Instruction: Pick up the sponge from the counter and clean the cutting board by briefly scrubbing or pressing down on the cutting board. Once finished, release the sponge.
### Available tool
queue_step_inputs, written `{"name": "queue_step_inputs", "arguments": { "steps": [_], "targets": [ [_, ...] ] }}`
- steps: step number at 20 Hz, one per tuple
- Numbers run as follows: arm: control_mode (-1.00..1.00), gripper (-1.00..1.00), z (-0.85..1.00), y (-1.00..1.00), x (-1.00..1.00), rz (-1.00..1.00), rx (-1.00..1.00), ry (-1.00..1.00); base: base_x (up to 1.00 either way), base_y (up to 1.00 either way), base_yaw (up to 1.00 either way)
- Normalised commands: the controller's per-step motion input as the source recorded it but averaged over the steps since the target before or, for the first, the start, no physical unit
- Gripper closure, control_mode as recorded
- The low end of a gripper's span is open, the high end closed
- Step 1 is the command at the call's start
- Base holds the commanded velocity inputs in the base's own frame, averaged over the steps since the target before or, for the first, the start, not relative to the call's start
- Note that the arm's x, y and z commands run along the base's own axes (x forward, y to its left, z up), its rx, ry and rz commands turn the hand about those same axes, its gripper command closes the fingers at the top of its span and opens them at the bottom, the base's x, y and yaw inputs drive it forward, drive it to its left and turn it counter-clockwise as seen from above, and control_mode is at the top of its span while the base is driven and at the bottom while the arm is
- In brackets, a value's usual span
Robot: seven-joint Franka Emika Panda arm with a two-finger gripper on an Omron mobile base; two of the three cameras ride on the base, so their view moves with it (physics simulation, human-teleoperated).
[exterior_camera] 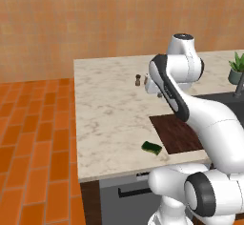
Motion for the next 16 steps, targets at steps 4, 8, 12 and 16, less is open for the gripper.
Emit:
{"name": "queue_step_inputs", "arguments": {
  "steps": [4, 8, 12, 16],
  "targets": [
    [-1.00, -1.00, -0.27, -0.05, -0.13, 0.01, 0.12, 0.00, 0.00, 0.00, 0.00],
    [-1.00, -1.00, -0.63, -0.08, -0.34, 0.19, 0.17, 0.00, 0.00, 0.00, 0.00],
    [-1.00, -1.00, -0.47, 0.00, -0.31, 0.22, 0.00, -0.01, 0.00, 0.00, 0.00],
    [-1.00, -1.00, -0.42, 0.00, -0.25, 0.18, -0.11, -0.02, 0.00, 0.00, 0.00]
  ]
}}
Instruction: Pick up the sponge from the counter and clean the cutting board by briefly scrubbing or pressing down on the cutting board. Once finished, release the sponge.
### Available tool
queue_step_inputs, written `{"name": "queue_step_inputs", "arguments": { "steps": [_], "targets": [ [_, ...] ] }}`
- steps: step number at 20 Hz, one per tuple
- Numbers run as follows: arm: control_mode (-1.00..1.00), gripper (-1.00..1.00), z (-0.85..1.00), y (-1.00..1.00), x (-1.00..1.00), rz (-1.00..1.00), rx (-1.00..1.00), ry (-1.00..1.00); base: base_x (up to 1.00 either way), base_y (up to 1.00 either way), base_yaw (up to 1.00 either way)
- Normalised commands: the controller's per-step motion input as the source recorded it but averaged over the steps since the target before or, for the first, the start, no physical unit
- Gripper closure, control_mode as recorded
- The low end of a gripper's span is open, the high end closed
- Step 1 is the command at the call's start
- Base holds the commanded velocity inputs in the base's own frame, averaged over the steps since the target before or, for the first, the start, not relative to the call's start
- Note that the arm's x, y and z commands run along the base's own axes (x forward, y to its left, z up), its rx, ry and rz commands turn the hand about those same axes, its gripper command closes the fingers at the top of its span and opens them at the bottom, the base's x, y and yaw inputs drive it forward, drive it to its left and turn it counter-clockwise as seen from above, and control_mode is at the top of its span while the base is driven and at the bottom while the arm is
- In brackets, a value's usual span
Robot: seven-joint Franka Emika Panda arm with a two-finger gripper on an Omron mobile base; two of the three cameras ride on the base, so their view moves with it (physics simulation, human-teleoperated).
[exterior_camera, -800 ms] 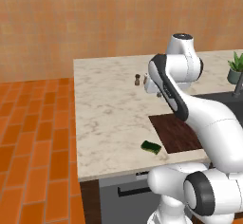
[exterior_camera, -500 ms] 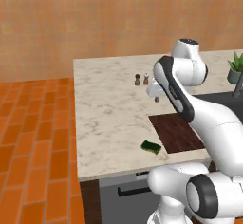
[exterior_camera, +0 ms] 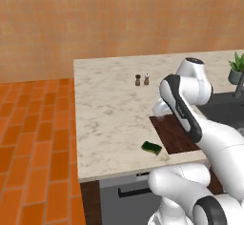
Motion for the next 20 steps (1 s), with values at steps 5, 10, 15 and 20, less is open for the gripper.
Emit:
{"name": "queue_step_inputs", "arguments": {
  "steps": [5, 10, 15, 20],
  "targets": [
    [-1.00, -1.00, -0.41, 0.00, -0.10, 0.03, -0.05, -0.05, 0.00, 0.00, 0.00],
    [-1.00, -1.00, -0.30, 0.01, -0.09, 0.04, 0.00, -0.04, 0.00, 0.00, 0.00],
    [-1.00, -1.00, -0.36, 0.02, 0.00, 0.04, -0.03, -0.02, 0.00, 0.00, 0.00],
    [-1.00, -1.00, -0.39, 0.01, 0.00, 0.01, -0.04, 0.00, 0.00, 0.00, 0.00]
  ]
}}
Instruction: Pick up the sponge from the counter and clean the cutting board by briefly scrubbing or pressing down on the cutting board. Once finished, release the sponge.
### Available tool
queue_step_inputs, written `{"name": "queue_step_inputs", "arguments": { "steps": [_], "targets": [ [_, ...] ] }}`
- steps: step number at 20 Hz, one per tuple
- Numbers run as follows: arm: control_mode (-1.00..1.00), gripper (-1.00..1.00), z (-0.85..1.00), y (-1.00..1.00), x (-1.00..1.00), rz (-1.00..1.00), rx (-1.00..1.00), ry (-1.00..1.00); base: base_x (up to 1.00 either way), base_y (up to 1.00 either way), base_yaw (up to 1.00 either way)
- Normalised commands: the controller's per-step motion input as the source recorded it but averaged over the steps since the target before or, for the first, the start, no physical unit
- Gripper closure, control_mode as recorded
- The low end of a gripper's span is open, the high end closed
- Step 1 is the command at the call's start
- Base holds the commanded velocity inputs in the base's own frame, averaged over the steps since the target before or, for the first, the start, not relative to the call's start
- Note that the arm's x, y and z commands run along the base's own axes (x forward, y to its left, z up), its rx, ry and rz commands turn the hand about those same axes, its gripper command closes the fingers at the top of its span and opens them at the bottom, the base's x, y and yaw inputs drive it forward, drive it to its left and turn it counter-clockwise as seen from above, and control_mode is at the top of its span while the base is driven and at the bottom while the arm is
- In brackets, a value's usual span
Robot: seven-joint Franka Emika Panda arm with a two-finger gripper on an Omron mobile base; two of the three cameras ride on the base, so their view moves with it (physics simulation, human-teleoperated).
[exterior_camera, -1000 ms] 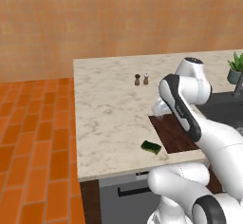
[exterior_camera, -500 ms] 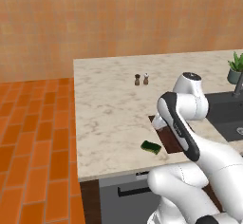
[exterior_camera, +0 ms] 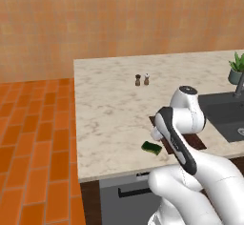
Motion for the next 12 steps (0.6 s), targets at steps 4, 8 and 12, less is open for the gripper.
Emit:
{"name": "queue_step_inputs", "arguments": {
  "steps": [4, 8, 12],
  "targets": [
    [-1.00, -1.00, -0.34, 0.00, 0.00, 0.00, 0.00, 0.00, 0.00, 0.00, 0.00],
    [-1.00, -1.00, -0.31, 0.00, 0.00, 0.00, 0.00, 0.00, 0.00, 0.00, 0.00],
    [-1.00, -1.00, -0.28, 0.01, 0.00, 0.00, 0.00, 0.00, 0.00, 0.00, 0.00]
  ]
}}
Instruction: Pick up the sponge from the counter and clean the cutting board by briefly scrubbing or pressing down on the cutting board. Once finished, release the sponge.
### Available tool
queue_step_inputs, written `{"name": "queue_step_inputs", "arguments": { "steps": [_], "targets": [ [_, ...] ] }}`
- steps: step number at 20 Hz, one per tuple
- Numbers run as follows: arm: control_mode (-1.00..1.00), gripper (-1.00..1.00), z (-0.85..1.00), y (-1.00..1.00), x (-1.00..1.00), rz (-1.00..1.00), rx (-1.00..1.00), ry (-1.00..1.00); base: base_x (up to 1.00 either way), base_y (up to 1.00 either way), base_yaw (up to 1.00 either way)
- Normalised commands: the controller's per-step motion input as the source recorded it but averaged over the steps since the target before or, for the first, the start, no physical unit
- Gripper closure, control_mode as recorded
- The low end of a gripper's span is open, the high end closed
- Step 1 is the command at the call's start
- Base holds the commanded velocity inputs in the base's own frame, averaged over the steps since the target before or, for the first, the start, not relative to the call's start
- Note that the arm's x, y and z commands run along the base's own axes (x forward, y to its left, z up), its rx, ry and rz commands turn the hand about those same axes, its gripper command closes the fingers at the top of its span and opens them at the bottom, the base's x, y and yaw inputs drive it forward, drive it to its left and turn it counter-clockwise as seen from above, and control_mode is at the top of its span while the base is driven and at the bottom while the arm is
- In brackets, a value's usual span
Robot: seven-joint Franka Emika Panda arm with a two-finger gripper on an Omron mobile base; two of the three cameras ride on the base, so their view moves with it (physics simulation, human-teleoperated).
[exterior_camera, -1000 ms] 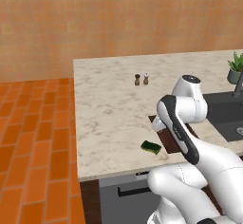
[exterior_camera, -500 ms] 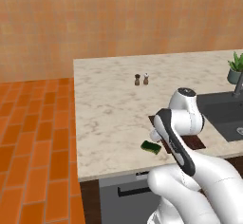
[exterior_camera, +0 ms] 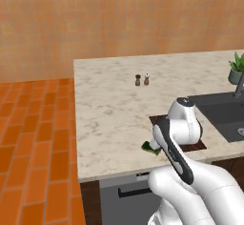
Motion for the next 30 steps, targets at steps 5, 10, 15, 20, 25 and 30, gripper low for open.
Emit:
{"name": "queue_step_inputs", "arguments": {
  "steps": [5, 10, 15, 20, 25, 30],
  "targets": [
    [-1.00, -1.00, -0.24, 0.20, 0.01, 0.00, -0.05, 0.00, 0.00, 0.00, 0.00],
    [-1.00, -1.00, -0.03, 0.00, 0.00, 0.00, 0.00, 0.00, 0.00, 0.00, 0.00],
    [-1.00, -1.00, -0.12, 0.00, 0.03, 0.00, -0.01, 0.00, 0.00, 0.00, 0.00],
    [-1.00, -1.00, -0.13, 0.00, 0.11, 0.00, -0.03, 0.00, 0.00, 0.00, 0.00],
    [-1.00, -1.00, -0.19, 0.05, 0.11, 0.00, -0.06, -0.01, 0.00, 0.00, 0.00],
    [-1.00, -1.00, -0.25, 0.01, 0.06, 0.00, -0.01, -0.02, 0.00, 0.00, 0.00]
  ]
}}
